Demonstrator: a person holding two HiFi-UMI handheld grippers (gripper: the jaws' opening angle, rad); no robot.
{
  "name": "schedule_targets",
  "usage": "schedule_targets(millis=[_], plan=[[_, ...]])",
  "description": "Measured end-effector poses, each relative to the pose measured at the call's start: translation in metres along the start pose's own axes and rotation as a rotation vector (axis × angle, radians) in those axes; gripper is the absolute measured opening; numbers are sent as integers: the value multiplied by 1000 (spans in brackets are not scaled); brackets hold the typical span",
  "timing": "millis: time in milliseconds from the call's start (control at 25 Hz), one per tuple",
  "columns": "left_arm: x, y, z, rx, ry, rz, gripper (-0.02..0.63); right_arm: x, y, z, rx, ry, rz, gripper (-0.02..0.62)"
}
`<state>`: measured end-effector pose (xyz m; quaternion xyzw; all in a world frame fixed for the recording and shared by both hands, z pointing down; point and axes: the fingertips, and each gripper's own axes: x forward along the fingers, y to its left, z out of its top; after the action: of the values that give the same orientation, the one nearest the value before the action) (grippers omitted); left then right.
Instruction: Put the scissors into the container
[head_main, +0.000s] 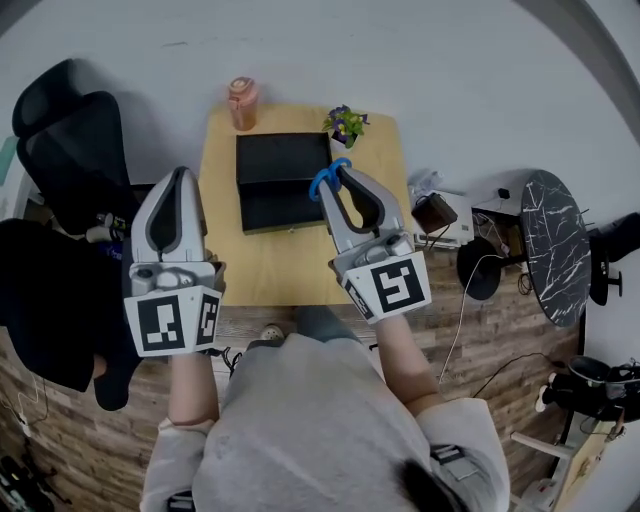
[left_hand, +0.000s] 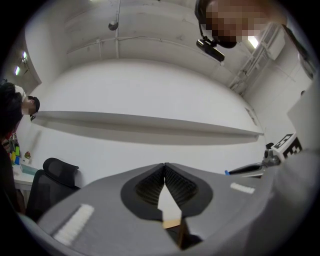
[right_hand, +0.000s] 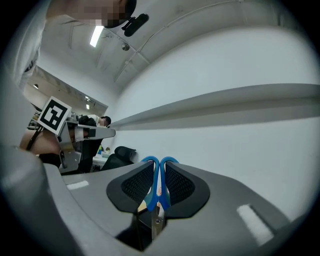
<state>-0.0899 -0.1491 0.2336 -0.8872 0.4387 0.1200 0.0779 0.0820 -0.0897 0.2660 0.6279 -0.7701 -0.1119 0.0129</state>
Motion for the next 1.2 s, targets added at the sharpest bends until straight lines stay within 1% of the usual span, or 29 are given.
schedule_targets(millis=[200,400,520,720,920,1200], plan=[[17,15,-11,13,23,60,58,39,2,-30,-28,79,126,74],[23,32,-22,16,50,124,58,65,13,-75,-93,209,249,74],[22,39,-30,17,72,170,60,77,22,-98,-122,221,329,74],[24,46,-42,19,101,219,60,87,37,-143,-185,313,464,74],[22,50,-54,27,139,262,58,90,48,-195,-201,435,569,74],[19,57,-69,40,198,326,60,92,65,-246,-223,546,704,74]])
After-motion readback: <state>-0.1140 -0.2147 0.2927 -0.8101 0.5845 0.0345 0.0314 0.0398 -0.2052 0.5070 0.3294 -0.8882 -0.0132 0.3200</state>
